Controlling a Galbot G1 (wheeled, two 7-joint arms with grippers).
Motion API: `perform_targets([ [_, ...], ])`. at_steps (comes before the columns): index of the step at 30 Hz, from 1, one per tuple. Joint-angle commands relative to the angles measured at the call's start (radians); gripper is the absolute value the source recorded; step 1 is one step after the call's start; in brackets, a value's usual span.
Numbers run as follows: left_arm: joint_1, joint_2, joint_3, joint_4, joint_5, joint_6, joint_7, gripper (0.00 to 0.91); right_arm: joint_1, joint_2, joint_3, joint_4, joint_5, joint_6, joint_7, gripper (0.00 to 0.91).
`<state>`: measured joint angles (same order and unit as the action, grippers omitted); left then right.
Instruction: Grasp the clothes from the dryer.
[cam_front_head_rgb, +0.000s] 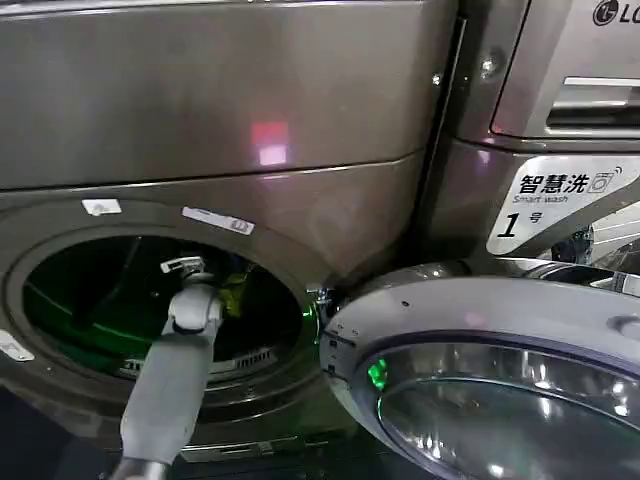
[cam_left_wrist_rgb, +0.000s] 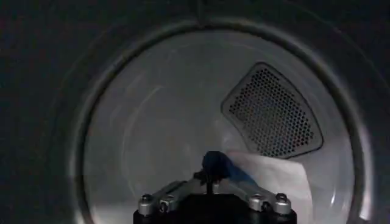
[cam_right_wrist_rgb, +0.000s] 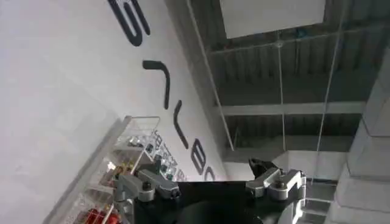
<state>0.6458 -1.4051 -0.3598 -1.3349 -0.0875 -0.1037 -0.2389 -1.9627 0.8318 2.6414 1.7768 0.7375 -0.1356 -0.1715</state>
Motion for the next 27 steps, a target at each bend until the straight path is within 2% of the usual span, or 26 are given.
perform_targets([
  [1,0.031,-0.003,-0.005,-0.037,0.013,-0.005,-0.027,0.000,0.000,-0.003,-0.003,0.000,0.010,0.023,0.004,0.907],
  [27,0.035,0.001,0.003,-0.057,0.012,-0.003,-0.024,0.000,-0.006,-0.001,0.017,0.007,0.021,0.020,-0.009,0.907],
])
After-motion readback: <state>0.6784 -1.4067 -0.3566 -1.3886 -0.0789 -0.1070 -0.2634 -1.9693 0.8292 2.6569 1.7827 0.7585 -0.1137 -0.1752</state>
